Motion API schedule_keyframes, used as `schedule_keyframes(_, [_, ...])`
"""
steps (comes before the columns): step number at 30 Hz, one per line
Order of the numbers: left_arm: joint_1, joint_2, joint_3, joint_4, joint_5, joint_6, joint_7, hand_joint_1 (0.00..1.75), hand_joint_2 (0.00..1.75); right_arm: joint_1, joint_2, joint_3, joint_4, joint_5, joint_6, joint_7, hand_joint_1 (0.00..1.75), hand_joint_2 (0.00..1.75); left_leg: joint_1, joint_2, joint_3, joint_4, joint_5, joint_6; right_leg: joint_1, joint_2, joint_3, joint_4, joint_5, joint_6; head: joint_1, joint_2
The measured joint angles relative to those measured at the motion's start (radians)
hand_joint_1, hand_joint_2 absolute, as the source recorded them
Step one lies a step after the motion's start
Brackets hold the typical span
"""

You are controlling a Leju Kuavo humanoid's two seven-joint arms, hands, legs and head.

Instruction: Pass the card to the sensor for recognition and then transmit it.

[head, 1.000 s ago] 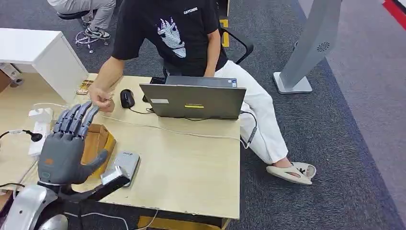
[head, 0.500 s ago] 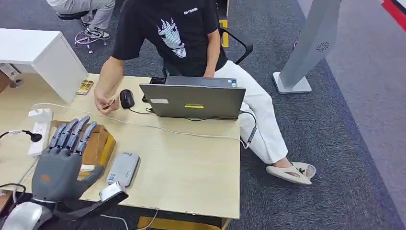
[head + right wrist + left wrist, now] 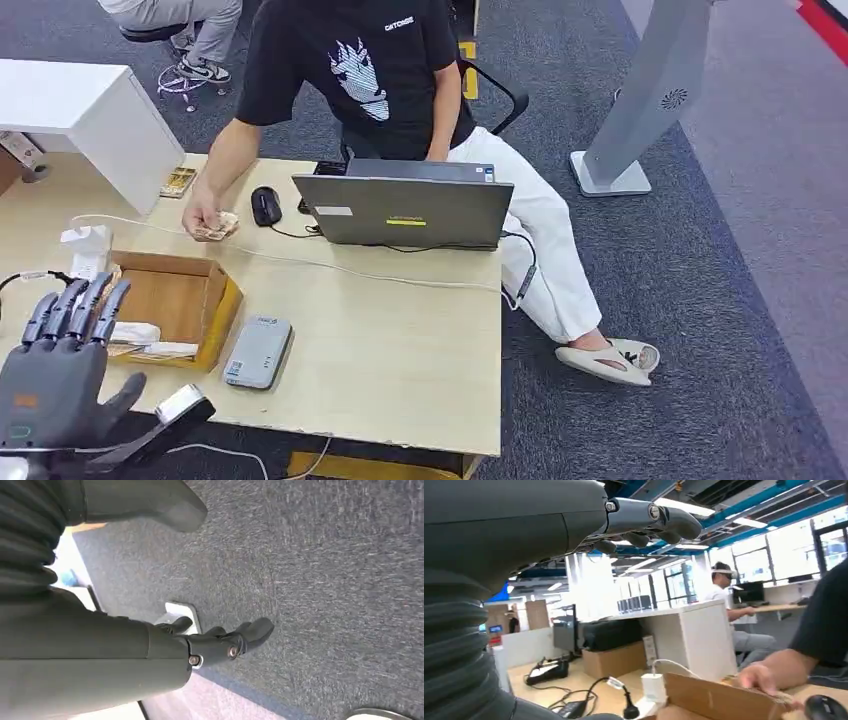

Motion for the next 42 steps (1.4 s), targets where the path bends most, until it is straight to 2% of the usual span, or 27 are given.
schedule_keyframes(5, [-0.037,-0.023,0.087,0.04,0.013,0.055,-0.059,0.0,1.75,0.019,0.0,0.034,-0.018,-0.028,-0.001,0.008,0.0,1.75,0.0,0.0,0.0,0.0,0.0,0.0,0.0,0.0,0.0,0.0,0.0,0.0,0.0,0.0])
schedule_keyframes(9, [-0.072,-0.034,0.153,0.082,0.038,0.061,-0.087,0.0,1.75,0.033,0.0,0.055,-0.034,-0.035,-0.001,0.016,0.0,1.75,0.0,0.0,0.0,0.0,0.0,0.0,0.0,0.0,0.0,0.0,0.0,0.0,0.0,0.0])
schedule_keyframes(20, [-0.096,-0.039,0.195,0.114,0.045,0.061,-0.096,0.0,1.75,0.04,0.0,0.069,-0.044,-0.034,0.0,0.018,0.0,1.75,0.0,0.0,0.0,0.0,0.0,0.0,0.0,0.0,0.0,0.0,0.0,0.0,0.0,0.0])
schedule_keyframes(25, [-0.141,-0.043,0.263,0.185,0.027,0.044,-0.097,0.0,1.75,0.047,0.0,0.072,-0.056,-0.034,0.01,0.024,0.0,1.75,0.0,0.0,0.0,0.0,0.0,0.0,0.0,0.0,0.0,0.0,0.0,0.0,0.0,0.0])
schedule_keyframes(32, [-0.204,-0.022,0.365,0.318,0.006,0.044,-0.097,0.0,1.75,0.048,0.0,0.072,-0.067,-0.03,0.024,0.027,0.0,1.75,0.0,0.0,0.0,0.0,0.0,0.0,0.0,0.0,0.0,0.0,0.0,0.0,0.0,0.0])
schedule_keyframes(42, [-0.24,-0.024,0.389,0.436,-0.049,0.061,-0.087,0.0,1.75,0.047,0.0,0.072,-0.069,0.005,0.037,0.003,0.0,1.75,0.0,0.0,0.0,0.0,0.0,0.0,0.0,0.0,0.0,0.0,0.0,0.0,0.0,0.0])
